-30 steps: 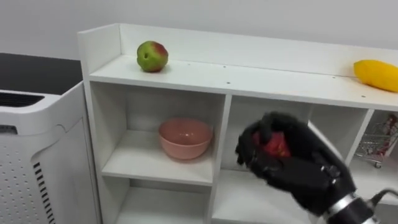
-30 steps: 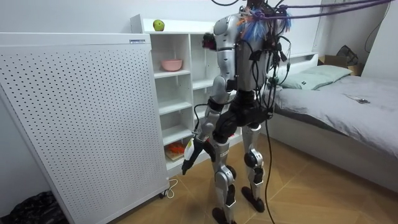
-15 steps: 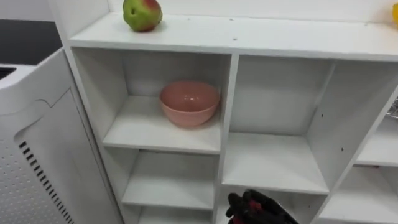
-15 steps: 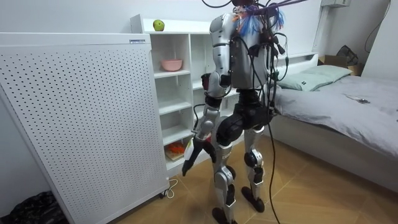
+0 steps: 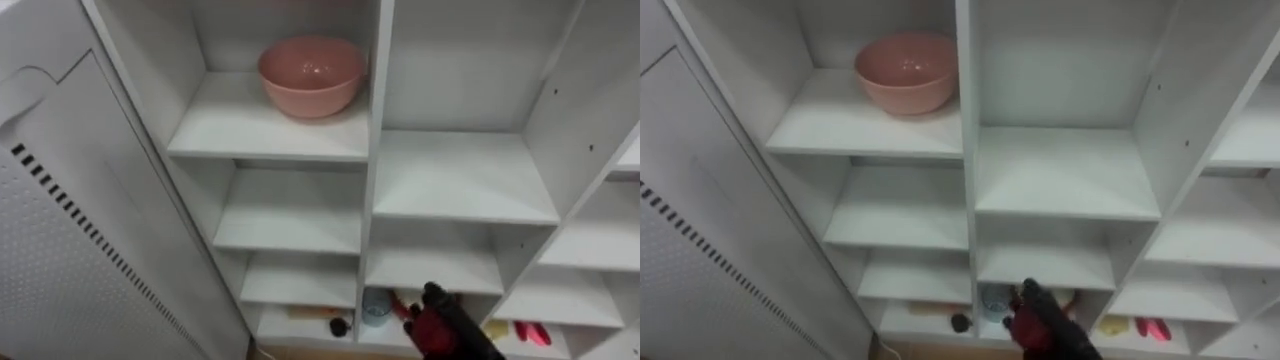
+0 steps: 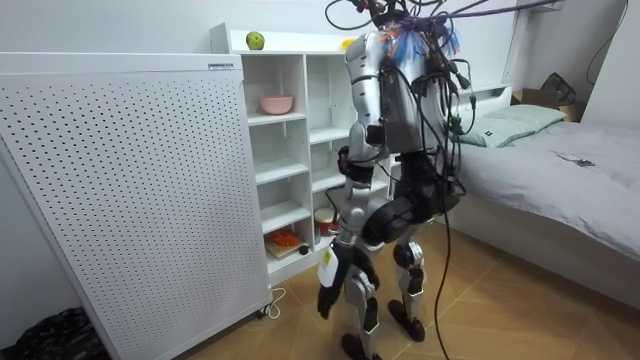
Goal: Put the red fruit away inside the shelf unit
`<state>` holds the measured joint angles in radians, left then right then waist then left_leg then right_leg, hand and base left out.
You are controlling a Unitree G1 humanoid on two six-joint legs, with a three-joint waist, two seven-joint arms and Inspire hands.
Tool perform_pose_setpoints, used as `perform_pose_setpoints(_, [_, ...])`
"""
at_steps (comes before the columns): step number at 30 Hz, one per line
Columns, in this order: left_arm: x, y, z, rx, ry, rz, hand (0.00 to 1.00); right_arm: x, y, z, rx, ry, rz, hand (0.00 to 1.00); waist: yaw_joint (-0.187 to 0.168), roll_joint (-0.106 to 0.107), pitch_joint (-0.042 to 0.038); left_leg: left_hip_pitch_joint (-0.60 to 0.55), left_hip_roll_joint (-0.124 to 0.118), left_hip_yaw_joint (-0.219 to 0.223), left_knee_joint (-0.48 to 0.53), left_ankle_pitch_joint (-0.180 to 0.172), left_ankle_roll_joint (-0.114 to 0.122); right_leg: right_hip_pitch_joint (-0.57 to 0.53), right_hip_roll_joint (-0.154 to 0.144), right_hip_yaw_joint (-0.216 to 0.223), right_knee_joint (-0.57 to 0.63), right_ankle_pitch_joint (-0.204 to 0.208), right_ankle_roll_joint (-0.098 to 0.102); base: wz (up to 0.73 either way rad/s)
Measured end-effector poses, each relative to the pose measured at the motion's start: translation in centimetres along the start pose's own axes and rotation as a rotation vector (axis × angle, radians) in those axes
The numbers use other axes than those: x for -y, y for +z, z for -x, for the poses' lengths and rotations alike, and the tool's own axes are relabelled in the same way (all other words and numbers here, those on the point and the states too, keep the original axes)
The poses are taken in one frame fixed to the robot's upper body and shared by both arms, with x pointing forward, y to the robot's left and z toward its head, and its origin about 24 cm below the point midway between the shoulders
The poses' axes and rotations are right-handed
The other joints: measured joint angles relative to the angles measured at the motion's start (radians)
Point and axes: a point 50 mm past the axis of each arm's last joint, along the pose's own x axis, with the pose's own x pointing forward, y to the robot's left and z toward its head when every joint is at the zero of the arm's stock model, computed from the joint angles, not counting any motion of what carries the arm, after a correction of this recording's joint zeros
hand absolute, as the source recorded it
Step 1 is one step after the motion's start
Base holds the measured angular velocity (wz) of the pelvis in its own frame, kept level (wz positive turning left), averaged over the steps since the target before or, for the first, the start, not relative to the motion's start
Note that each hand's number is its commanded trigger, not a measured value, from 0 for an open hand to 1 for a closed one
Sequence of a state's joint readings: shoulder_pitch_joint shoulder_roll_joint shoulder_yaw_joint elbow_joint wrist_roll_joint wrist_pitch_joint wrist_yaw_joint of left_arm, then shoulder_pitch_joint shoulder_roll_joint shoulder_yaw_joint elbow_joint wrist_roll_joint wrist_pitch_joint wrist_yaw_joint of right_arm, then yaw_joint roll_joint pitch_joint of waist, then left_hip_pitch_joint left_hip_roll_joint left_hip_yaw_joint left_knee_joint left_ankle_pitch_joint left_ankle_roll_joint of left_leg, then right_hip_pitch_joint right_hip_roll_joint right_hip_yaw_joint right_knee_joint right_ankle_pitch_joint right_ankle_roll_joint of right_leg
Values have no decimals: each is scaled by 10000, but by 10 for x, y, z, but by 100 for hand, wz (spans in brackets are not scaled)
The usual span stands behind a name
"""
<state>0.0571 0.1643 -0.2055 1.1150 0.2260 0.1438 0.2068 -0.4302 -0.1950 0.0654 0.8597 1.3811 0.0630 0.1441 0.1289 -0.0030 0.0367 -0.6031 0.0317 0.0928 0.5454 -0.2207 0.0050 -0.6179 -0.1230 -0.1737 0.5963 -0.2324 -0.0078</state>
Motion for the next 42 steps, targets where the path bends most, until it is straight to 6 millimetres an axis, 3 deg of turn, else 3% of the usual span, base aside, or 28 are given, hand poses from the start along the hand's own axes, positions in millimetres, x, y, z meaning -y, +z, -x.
perform_pose_setpoints(4, [1, 4, 0, 4, -30, 621, 0, -10, 33, -8, 964, -141, -1275, 100, 142, 47, 21, -849, -94, 8, 361, 22, 16, -960, -167, 80, 644, -174, -38, 9])
perform_pose_setpoints(7, [-1, 7, 0, 32, 70, 951, 0, -31, 56, -16, 1623, 133, -2115, 100, 189, 78, 34, -1346, -138, 44, 595, 17, 22, -1526, -313, 51, 1021, -253, -111, 3])
perform_pose_setpoints(9, [-3, 14, -1, 175, 153, 974, 0, -44, 72, -20, 2111, 403, -2532, 100, 215, 167, 92, -1665, -111, 37, 822, -2, 29, -1789, -335, -6, 1200, -317, -138, 14])
perform_pose_setpoints(11, [-5, 19, -1, 412, 214, 999, 0, -54, 88, -21, 2588, 482, -3010, 100, 445, 167, 101, -1981, -110, 49, 1041, -32, 15, -2147, -354, 29, 1400, -355, -171, 2])
perform_pose_setpoints(21, [-2, 20, 0, 454, 376, 741, 0, -74, 117, -20, 3429, 313, -4026, 100, 574, 159, 102, -2699, -279, 45, 1500, -116, 19, -2936, -614, 77, 2095, -693, -183, 7])
perform_pose_setpoints(22, [-2, 20, 0, 452, 397, 748, 0, -75, 119, -20, 3493, 334, -4125, 71, 577, 165, 100, -2764, -276, 44, 1610, -117, 21, -2955, -622, 73, 2136, -697, -184, 0])
perform_pose_setpoints(23, [-3, 20, 0, 458, 436, 752, 0, -75, 121, -19, 3559, 304, -4156, 2, 581, 169, 98, -2817, -273, 44, 1749, -130, 23, -2963, -637, 75, 2197, -724, -180, 0])
perform_pose_setpoints(32, [-5, 23, 1, 709, 620, 839, 0, -76, 135, -15, 4018, -23, -4117, 0, 730, 363, 52, -3057, -240, 98, 2121, -410, 194, -3133, -719, 47, 2557, -783, -90, 1])
perform_pose_setpoints(42, [-6, 27, 1, 925, 732, 898, 0, -76, 139, -14, 4184, -469, -4331, 0, 951, 496, -33, -3083, -229, 158, 2207, -420, 207, -3196, -729, 62, 2590, -782, -101, 0])
